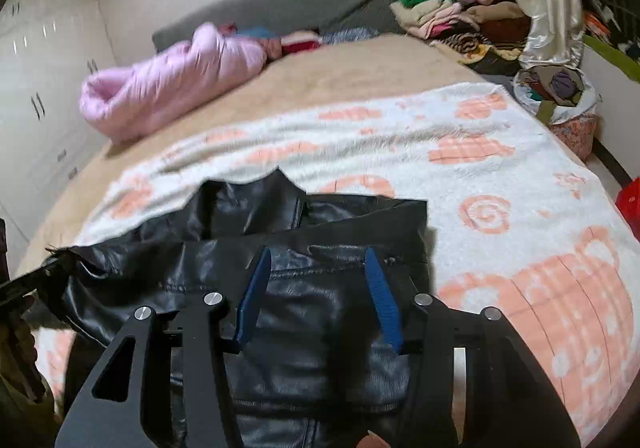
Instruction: Fold large clothes
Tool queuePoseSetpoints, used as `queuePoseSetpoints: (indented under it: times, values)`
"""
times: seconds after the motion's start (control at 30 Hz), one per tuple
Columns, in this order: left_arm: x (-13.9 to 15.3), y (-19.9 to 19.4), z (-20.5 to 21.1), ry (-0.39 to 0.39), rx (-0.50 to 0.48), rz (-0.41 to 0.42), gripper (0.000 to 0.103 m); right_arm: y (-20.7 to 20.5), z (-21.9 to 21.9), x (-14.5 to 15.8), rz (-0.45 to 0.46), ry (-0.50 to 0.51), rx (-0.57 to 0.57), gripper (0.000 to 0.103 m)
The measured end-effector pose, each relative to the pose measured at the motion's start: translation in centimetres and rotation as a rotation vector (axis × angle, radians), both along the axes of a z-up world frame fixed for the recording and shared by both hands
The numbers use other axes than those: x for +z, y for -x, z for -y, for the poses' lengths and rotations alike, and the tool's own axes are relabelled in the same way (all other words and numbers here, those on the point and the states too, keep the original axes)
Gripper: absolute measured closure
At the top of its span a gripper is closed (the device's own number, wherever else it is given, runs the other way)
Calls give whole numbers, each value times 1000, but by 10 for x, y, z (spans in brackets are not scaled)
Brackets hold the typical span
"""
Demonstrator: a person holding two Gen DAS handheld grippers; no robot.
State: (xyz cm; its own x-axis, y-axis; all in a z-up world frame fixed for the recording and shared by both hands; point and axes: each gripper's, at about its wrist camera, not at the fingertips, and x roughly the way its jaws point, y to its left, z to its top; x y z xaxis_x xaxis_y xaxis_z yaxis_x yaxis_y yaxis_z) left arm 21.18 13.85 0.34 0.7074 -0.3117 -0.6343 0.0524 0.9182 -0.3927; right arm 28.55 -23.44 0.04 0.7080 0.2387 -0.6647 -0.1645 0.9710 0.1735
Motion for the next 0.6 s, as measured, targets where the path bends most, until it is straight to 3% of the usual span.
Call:
queuePoseSetpoints:
  times: [0.17,0.3,0.37,0.5,0.57,0.6]
  values:
    - [-26,-1,-22,30,58,-104,101,-24,-8,-18,-49,51,-11,55]
    - [-39,-2,-23,-36,84,-163,97,-51,4,-54,-177,138,-79,56]
    - [-47,-4,-23,-30,85,-184,95,-57,7,-71,-215,164,-85,57]
    - [-55,-9,-23,-13,87,-202,94,-55,11,-77,-191,153,-99,53]
    - [-48,-7,-22,-20,82,-188,89,-45,9,-65,-162,125,-88,45]
    - [-41,-3,-23,-21,84,-176,80,-36,8,-57,-143,94,-73,43]
